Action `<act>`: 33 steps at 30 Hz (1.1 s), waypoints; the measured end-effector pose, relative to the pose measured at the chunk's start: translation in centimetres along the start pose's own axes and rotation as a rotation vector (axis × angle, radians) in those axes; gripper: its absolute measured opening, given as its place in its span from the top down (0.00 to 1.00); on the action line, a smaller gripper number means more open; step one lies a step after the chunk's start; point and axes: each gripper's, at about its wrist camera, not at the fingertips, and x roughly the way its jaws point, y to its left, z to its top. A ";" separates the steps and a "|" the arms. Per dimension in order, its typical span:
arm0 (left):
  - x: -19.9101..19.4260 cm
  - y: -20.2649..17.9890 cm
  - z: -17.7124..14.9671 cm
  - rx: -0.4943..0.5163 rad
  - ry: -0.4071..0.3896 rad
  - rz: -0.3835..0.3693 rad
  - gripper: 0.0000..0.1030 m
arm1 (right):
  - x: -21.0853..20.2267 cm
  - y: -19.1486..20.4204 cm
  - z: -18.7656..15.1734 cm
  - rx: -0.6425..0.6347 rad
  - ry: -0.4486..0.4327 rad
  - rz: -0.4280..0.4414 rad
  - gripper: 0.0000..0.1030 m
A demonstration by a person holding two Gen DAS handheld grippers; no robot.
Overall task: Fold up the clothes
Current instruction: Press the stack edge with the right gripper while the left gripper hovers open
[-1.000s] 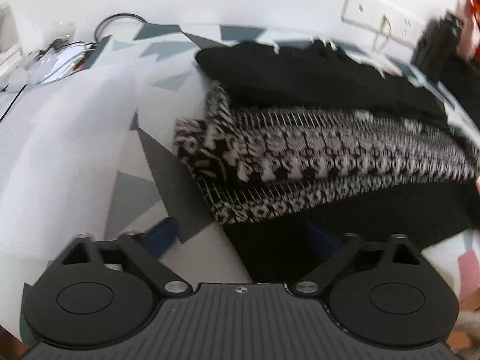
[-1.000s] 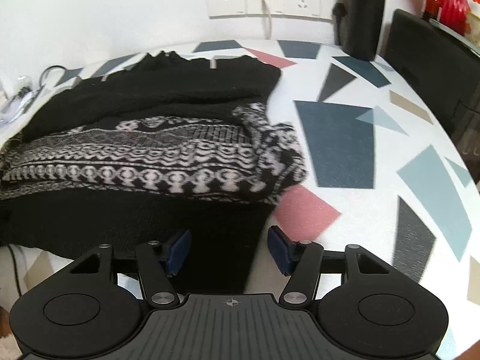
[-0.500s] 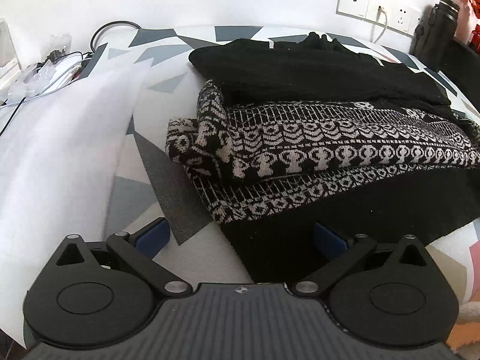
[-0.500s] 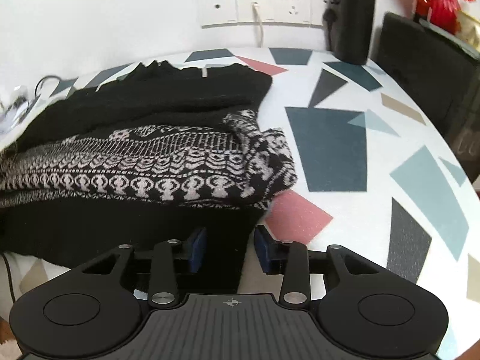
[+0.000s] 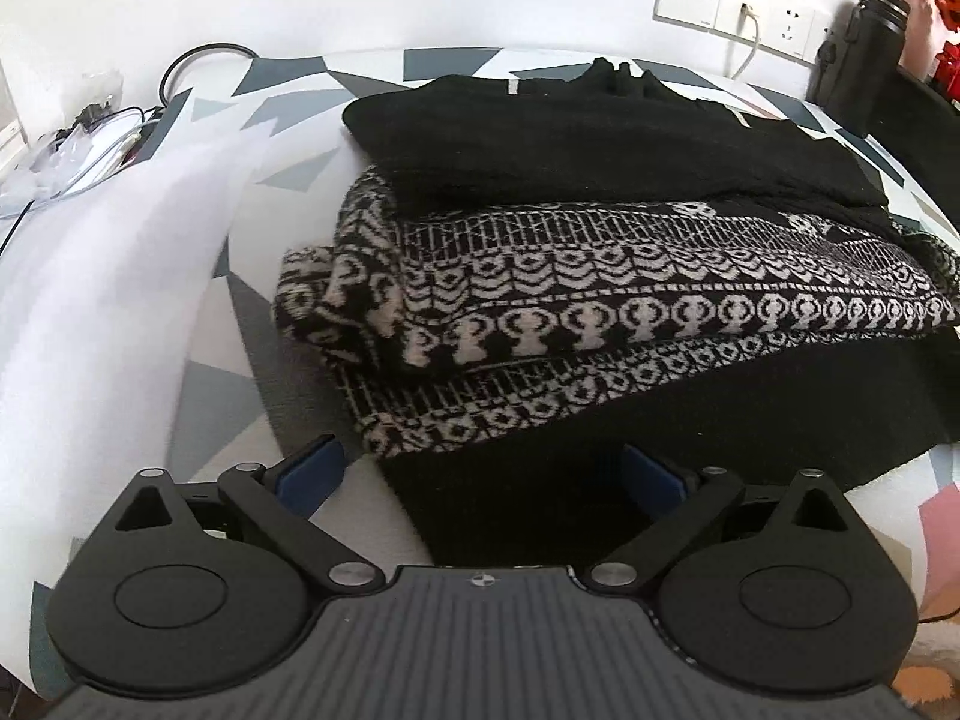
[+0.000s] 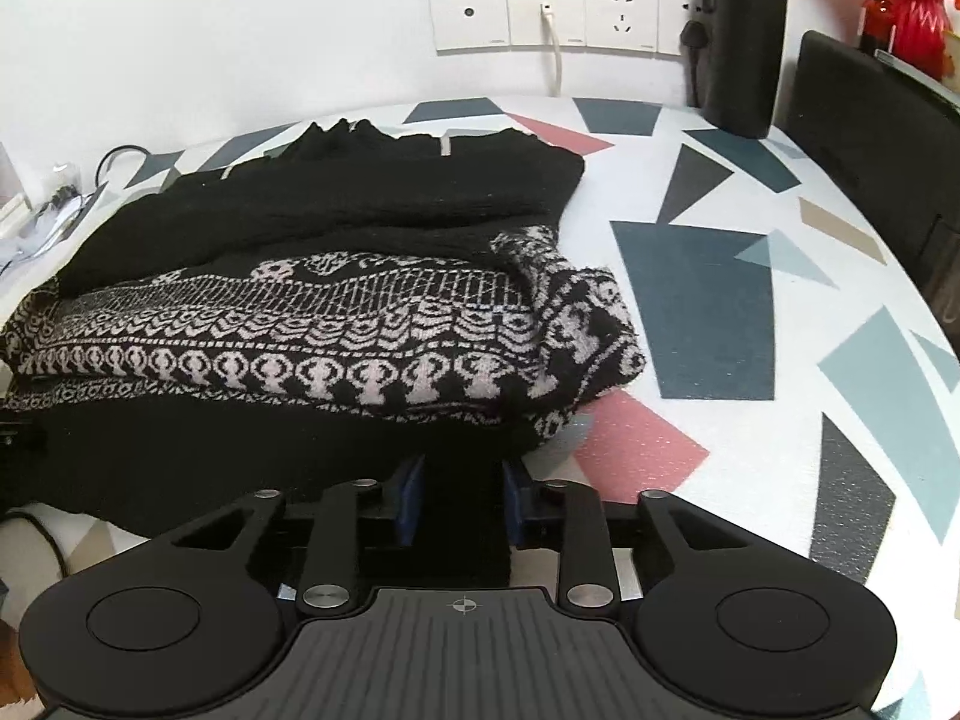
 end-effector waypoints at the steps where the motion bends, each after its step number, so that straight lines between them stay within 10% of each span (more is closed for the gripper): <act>1: 0.0 0.0 0.0 0.000 0.000 -0.001 0.03 | 0.0 0.1 0.0 -0.005 0.001 0.009 0.63; 12: 0.2 -0.4 0.2 0.014 0.003 0.007 0.00 | 0.1 0.7 -0.2 -0.047 -0.001 -0.028 0.41; 18: 0.4 -0.5 0.1 0.009 -0.022 0.013 0.00 | 1.0 0.2 -0.6 -0.026 0.025 -0.074 0.01; 33: 0.5 -0.4 -0.3 0.015 -0.065 0.005 0.00 | 2.3 0.9 0.3 -0.037 0.002 -0.084 0.01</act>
